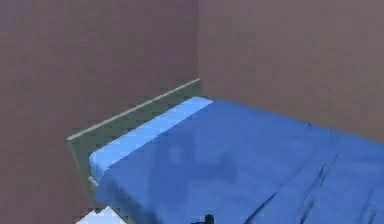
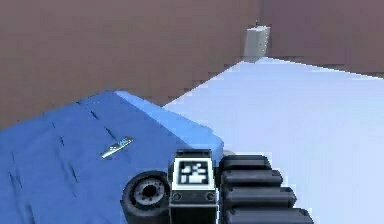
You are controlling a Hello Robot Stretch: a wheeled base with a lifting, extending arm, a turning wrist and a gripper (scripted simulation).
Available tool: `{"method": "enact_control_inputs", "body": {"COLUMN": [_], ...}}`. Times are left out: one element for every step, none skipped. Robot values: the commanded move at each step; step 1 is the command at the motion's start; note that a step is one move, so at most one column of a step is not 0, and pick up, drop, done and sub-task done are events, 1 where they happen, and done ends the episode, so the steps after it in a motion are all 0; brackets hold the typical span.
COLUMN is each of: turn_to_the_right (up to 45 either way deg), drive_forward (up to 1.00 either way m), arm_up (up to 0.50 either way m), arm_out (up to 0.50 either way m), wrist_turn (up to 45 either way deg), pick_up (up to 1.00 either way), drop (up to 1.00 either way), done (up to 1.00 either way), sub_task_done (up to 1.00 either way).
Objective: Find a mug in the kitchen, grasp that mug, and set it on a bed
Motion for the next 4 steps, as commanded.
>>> {"method": "enact_control_inputs", "body": {"turn_to_the_right": [-45.0, -45.0, -6.0, 45.0], "drive_forward": [0.0, 0.0, 0.0, 0.0], "arm_up": [0.0, 0.0, 0.0, 0.0], "arm_out": [0.0, 0.0, 0.0, 0.0], "wrist_turn": [0.0, 0.0, 0.0, 0.0], "pick_up": [0.0, 0.0, 0.0, 0.0], "drop": [0.0, 0.0, 0.0, 0.0], "done": [0.0, 0.0, 0.0, 0.0], "sub_task_done": [0.0, 0.0, 0.0, 0.0]}}
